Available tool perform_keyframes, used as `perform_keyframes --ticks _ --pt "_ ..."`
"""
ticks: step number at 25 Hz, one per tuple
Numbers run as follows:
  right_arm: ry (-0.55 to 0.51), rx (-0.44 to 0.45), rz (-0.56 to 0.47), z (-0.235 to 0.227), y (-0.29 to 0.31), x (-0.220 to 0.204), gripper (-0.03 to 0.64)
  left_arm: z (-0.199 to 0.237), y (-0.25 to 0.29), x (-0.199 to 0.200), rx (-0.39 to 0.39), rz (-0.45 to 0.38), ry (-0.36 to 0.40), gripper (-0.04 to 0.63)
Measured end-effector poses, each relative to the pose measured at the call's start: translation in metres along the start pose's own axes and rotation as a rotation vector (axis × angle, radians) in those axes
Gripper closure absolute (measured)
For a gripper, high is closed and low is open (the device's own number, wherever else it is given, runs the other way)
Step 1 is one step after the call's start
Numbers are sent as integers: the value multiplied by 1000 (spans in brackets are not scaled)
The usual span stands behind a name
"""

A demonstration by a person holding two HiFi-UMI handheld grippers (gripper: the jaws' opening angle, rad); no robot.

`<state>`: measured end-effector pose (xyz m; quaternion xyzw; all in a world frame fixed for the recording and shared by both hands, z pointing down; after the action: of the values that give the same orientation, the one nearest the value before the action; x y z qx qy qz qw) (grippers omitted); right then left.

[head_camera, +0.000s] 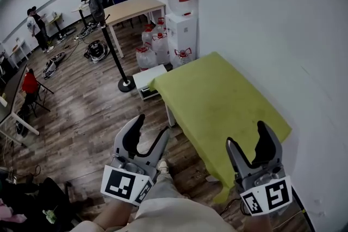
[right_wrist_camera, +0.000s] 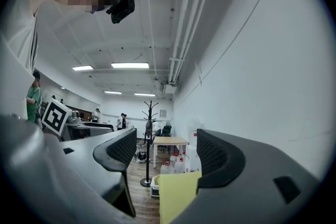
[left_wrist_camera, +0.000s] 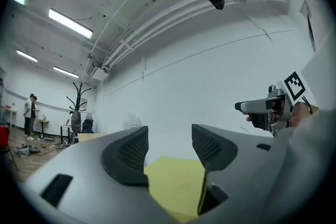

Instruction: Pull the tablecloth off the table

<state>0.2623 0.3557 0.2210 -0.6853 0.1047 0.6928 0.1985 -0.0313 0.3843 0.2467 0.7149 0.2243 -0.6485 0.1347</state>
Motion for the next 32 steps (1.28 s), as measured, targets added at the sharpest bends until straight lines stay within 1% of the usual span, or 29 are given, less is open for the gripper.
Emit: perform_keyframes --ticks 3,7,11,13,16,21,25,28,32 --pt "-6 9 11 0 16 -11 255 10 7 -9 10 -12 -7 323" --pt "-6 12 35 0 40 -28 255 27 19 -25 11 8 -14 317" --pt "36 28 8 0 69 -36 255 53 37 -40 0 12 -34 312" --pt "40 27 7 2 87 -41 255 71 46 -45 2 6 -40 308" --pt "21 22 35 7 121 -50 255 101 63 -56 -3 15 -53 308" --pt "16 13 77 16 185 -57 255 157 98 -68 -34 51 -72 305" --pt "8 -1 113 24 251 -68 253 212 137 -84 -83 102 -79 299" --pt "-5 -24 138 25 299 -77 252 253 168 -94 -122 126 -84 293" --pt "-32 -55 195 23 360 -93 245 303 215 -114 -168 162 -87 277"
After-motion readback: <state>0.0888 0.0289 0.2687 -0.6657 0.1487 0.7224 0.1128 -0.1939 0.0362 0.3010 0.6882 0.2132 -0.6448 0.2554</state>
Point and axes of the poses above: the fingertips, and each gripper's own axes: y forward along the fingers, z to its left, x out of its top, the point moved 10 cm from there along -y, backward along the fingers, and after that the axes turned 13 degrees about -x, right-handed, at the moved point
